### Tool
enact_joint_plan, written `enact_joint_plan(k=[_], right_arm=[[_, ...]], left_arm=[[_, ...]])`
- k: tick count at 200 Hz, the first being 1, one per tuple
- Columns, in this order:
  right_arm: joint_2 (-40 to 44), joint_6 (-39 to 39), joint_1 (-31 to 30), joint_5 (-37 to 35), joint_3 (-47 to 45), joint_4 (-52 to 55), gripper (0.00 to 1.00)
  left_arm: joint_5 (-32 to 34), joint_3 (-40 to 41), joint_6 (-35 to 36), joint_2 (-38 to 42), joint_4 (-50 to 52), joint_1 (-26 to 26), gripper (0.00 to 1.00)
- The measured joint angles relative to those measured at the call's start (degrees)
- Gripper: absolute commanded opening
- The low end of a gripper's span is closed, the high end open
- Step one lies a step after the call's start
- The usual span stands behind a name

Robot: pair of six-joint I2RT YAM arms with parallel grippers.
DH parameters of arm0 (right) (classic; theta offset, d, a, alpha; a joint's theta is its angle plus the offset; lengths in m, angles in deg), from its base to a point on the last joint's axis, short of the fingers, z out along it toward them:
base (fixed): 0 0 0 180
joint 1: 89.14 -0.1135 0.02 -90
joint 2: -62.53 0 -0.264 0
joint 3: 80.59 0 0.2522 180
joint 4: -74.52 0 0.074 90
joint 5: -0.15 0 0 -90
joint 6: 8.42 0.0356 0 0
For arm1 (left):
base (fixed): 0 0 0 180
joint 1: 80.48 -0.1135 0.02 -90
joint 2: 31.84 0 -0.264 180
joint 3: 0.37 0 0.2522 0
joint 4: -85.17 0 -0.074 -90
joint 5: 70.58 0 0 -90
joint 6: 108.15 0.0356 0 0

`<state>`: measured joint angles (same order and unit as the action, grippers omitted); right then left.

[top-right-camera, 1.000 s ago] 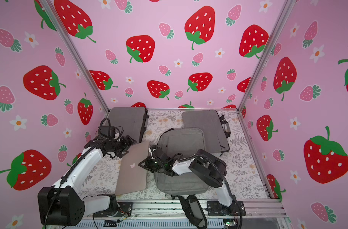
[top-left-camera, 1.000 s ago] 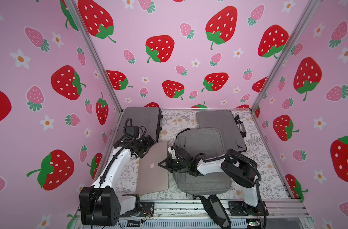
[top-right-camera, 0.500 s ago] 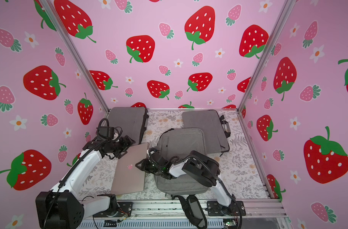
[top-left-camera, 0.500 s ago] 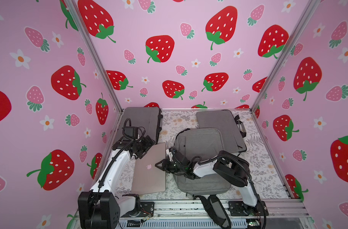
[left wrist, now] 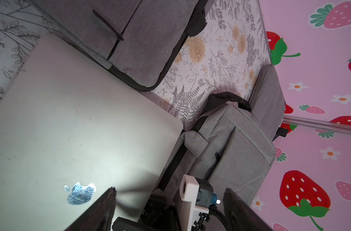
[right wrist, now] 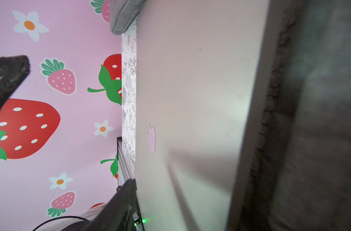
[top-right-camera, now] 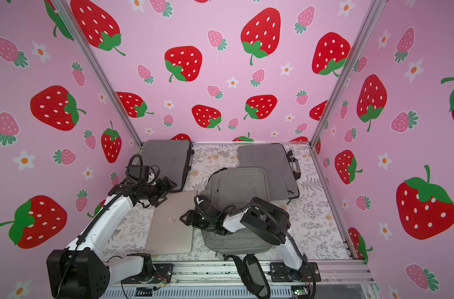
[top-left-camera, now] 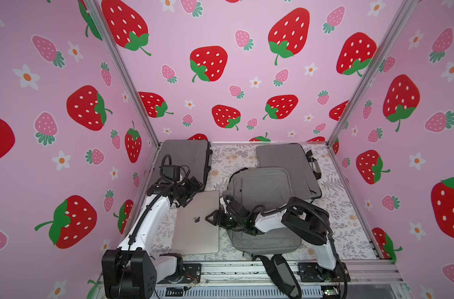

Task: Open the zippered laptop bag and take out the laptop
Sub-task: Place the laptop at the center of the board, then adjust the zippered laptop bag.

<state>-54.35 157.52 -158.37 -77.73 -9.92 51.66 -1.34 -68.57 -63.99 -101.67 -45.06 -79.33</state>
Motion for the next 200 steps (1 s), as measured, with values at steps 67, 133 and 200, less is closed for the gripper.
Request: enact_joint_plan(k=[67, 133, 200], right_arm=[[8.22, -5.77, 0.02, -2.32, -0.92, 13.11, 0.87], [24.61, -15.30, 4.15, -4.13, -2.80, 32.24, 0.91], [41.88, -28.50, 19.45, -7.80, -3.50, 61.07, 0.93]], left_arm=[[-2.75, 0.00, 2.21, -1.42, -0.66, 0.35, 0.84], [-4.96, -0.46, 4.48, -7.61, -4.42, 6.95, 0.82], [-4.28, -6.97, 8.72, -21.86, -11.41, 16.06, 0.79]])
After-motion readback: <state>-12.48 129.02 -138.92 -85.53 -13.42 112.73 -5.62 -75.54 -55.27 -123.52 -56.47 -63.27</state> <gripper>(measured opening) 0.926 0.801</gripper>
